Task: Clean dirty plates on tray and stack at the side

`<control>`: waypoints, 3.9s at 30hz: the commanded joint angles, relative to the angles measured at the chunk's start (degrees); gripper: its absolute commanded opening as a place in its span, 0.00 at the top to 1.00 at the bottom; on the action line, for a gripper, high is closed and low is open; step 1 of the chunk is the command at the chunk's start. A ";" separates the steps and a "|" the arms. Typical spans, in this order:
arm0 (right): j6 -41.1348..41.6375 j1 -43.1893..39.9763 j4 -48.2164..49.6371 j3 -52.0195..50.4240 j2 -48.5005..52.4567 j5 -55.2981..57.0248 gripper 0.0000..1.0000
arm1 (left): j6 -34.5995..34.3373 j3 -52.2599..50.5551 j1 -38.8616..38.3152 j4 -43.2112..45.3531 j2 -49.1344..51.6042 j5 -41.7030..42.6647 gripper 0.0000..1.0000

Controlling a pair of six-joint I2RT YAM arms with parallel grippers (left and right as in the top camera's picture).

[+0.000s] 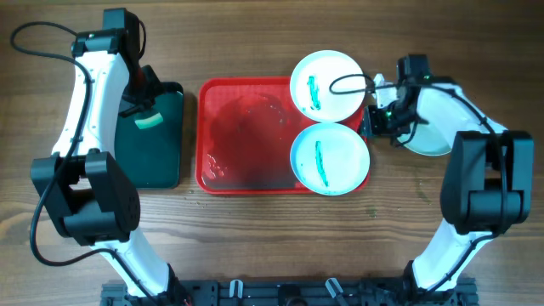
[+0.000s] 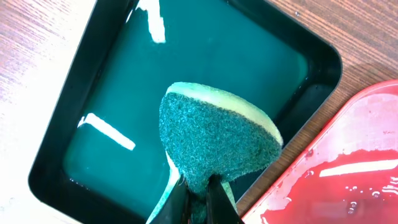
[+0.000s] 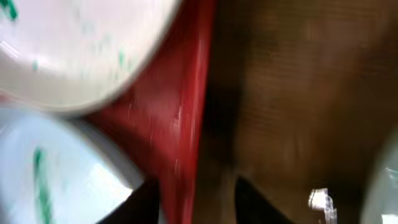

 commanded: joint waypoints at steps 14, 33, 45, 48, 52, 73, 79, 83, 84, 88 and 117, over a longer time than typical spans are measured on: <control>14.80 4.20 -13.60 -0.31 -0.33 5.86 0.80 | -0.72 -0.26 0.15 0.11 0.46 0.31 0.96; 23.32 18.67 -6.23 1.62 -9.42 2.91 0.95 | -0.07 -0.22 0.15 -1.20 -5.35 0.55 0.96; 33.64 28.92 14.16 1.64 2.14 -2.40 0.94 | -0.09 -0.26 -2.69 -0.04 -8.37 6.27 0.96; 33.64 28.92 14.95 1.64 2.34 -2.29 0.72 | -0.13 -0.26 -4.85 0.94 -8.33 6.27 0.96; 30.32 28.76 18.27 1.64 2.36 2.49 0.67 | -0.11 -0.26 -7.74 2.32 -8.26 6.05 0.96; 31.10 28.87 19.89 1.62 5.40 1.29 0.96 | 7.69 -24.92 -20.76 30.60 -6.10 8.83 0.96; 30.84 28.87 19.93 1.62 5.40 1.27 0.96 | 7.69 -26.18 -20.76 33.48 0.94 8.85 0.96; 30.67 28.87 20.00 1.62 5.40 1.29 0.96 | 7.74 -26.18 -20.83 33.94 4.76 13.88 0.96; 30.62 28.87 20.00 1.62 5.40 1.29 0.96 | 10.36 -26.18 -21.16 34.07 4.87 19.61 0.96; 30.62 28.87 20.02 1.62 5.40 1.29 0.96 | 21.03 -26.18 -22.69 32.74 4.87 36.96 0.96; 30.64 28.87 20.04 1.62 5.40 1.33 0.96 | 33.05 -26.16 -25.73 19.39 3.72 29.03 0.96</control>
